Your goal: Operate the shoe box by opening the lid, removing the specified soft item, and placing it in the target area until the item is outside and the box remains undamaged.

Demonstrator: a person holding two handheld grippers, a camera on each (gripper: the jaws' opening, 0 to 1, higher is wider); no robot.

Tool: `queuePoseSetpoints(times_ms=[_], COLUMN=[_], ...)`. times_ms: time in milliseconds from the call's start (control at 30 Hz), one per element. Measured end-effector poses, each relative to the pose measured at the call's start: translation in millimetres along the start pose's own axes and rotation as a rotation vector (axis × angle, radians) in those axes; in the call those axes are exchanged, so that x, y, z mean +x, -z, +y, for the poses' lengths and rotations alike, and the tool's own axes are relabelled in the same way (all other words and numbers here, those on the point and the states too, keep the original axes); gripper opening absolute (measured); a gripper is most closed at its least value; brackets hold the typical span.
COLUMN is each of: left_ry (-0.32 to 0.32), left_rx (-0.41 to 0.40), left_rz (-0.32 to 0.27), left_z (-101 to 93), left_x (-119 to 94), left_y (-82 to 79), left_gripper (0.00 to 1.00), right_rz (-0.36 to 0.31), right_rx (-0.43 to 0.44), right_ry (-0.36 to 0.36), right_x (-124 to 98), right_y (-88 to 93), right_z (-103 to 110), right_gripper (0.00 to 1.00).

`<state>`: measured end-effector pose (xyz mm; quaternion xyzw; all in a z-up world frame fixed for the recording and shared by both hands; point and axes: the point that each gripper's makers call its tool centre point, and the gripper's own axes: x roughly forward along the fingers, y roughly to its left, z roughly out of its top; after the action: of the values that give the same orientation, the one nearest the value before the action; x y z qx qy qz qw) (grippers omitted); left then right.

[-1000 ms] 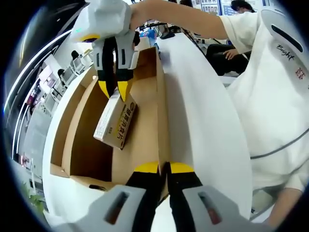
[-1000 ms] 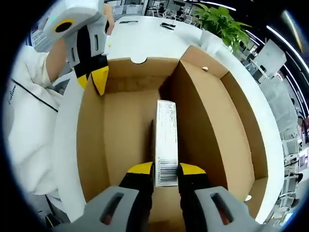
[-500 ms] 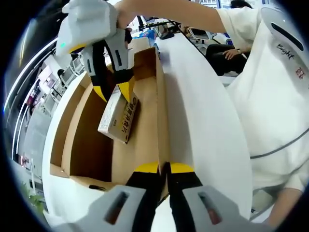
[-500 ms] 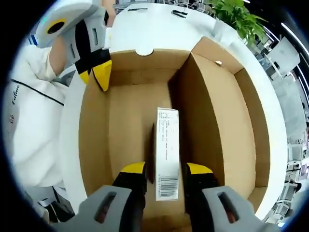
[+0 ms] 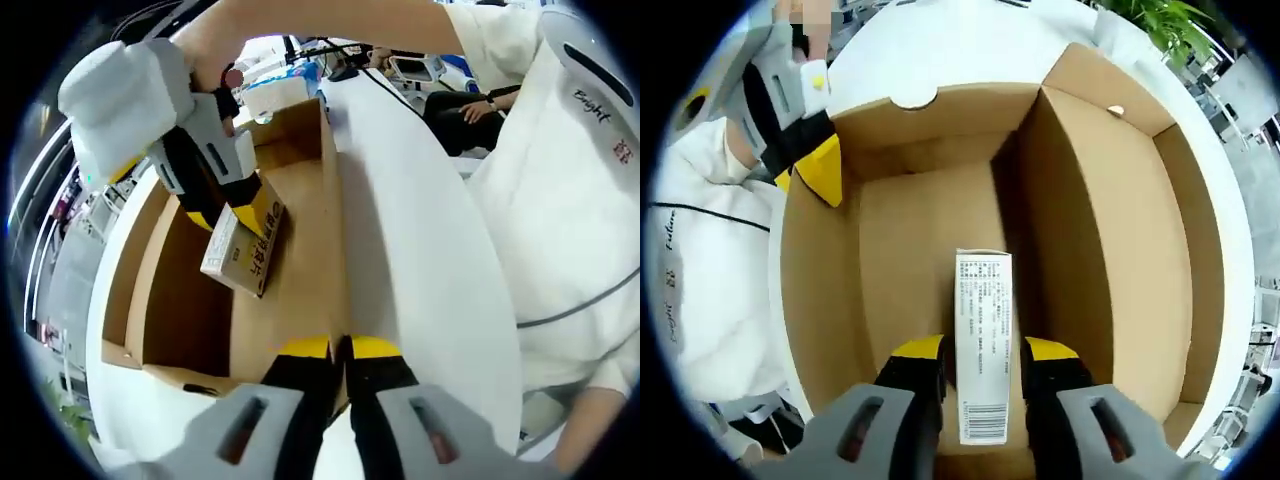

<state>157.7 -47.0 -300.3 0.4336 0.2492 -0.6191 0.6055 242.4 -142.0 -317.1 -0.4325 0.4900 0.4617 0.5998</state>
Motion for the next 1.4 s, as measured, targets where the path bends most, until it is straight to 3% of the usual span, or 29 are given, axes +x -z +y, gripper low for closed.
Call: queuePoseSetpoints(times_ms=[33,133,267,600,700,767,833,900,1200,1400], left_ry=[0.001,-0.002,-0.007,-0.006,0.015,-0.009,-0.007,-0.012,-0.006,-0.026], left_rx=[-0.001,-0.003,-0.002,-0.001,-0.014,0.042,-0.007,0.039,0.005,-0.008], left_rz=[0.001,-0.001,-0.005,-0.01,-0.04,-0.031,-0.034,-0.022,0.016,0.002], left_z=[-0.2,0.0,0.5,0.6,-1.2,-1.6,-0.6,-2.0,-1.4,-0.4], left_x=[0.0,0.0,-0.2,-0.2,9.2,7.2,7.2,7.4,6.0,-3.1], left_y=[0.1,-0.3,-0.5,-0.9,-2.5,-1.2,-1.1,-1.2,-3.9,-12.2], left_gripper=[0.04,0.04,0.04,0.04,0.03,0.04,0.04,0.04,0.07,0.11], right_rz=[0.03,0.04,0.039,0.017,0.028,0.025,0.027,0.047,0.048,0.045], right_rx=[-0.003,0.001,0.015,0.023,0.016,0.009,0.003,-0.005,-0.018,-0.017], right_ry=[0.0,0.001,-0.011,-0.028,-0.028,-0.027,-0.028,-0.038,-0.017,-0.005], right_x=[1.0,4.9,8.0,-3.6,-5.6,-7.8,-9.3,-10.7,-16.9,-17.7], right_y=[3.9,4.9,5.9,0.0,1.2,1.5,2.7,5.9,7.4,6.5], right_z=[-2.0,-5.0,-5.0,-0.8,-0.7,4.1,6.5,5.4,8.6,5.2], right_gripper=[0.27,0.27,0.22,0.21,0.21,0.21,0.21,0.21,0.21,0.21])
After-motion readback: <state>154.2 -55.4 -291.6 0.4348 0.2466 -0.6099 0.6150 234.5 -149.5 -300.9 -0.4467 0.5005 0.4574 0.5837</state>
